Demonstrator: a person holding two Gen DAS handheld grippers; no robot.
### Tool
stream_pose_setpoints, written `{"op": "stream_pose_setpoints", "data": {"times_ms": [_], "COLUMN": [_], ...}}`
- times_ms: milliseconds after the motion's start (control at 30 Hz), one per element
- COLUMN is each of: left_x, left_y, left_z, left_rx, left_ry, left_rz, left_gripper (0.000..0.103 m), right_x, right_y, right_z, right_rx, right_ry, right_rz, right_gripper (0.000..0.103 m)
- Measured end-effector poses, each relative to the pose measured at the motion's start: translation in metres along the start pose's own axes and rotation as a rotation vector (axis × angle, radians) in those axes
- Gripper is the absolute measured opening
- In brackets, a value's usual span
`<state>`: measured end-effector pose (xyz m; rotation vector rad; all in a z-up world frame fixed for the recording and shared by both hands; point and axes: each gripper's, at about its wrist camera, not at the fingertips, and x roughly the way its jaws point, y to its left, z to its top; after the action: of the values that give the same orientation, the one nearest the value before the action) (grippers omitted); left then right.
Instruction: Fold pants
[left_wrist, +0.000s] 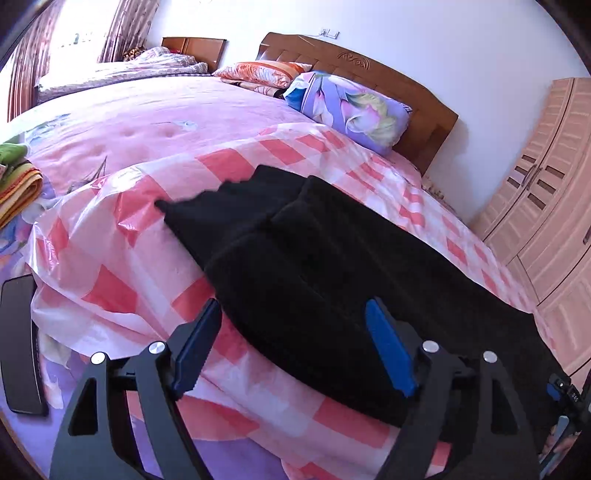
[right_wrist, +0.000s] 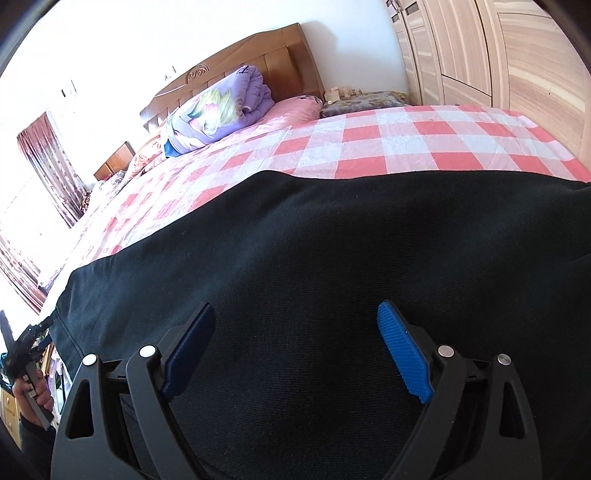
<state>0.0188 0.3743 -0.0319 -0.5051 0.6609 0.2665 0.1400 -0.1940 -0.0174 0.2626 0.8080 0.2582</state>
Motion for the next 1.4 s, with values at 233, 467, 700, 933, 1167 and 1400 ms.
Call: {"op": "stream_pose_setpoints", "data": {"times_ms": [233, 467, 700, 933, 1167, 1400], "left_x": [0.0, 0.024, 0.027, 0.0, -0.023, -0.028], "left_y": [0.047, 0.093, 0.08, 0.068, 0.074, -0.073], "left_z": [0.006, 0.021, 0.027, 0.036, 0.014, 0.007], "left_rx": [-0.228, -0.449, -0.454, -0.384, -0.277, 0.043], "left_ry": [0.013, 0.06, 0.021, -0.033, -0.107, -0.061], "left_rz": [-0.149, -0.276, -0.166, -0.162, 0.12, -0.145], "left_gripper": [0.082, 0.085, 0.074, 0.074, 0.073, 0.096], "right_x": [0.0, 0.0, 0.001, 0.001, 0.001, 0.012], "right_y": [0.0, -0.002, -0.002, -0.002, -0.001, 0.054], "right_z": [0.0, 0.001, 0.001, 0.002, 0.002, 0.019], "right_rx": [0.003, 0.003, 0.005, -0.001, -0.008, -0.185], "right_ry": [-0.001, -0.001, -0.002, -0.002, 0.003, 0.058], "right_rz": [0.004, 0.008, 0.01, 0.006, -0.003, -0.102], "right_gripper": [0.088, 0.088, 0.088, 0.088, 0.088, 0.088]}}
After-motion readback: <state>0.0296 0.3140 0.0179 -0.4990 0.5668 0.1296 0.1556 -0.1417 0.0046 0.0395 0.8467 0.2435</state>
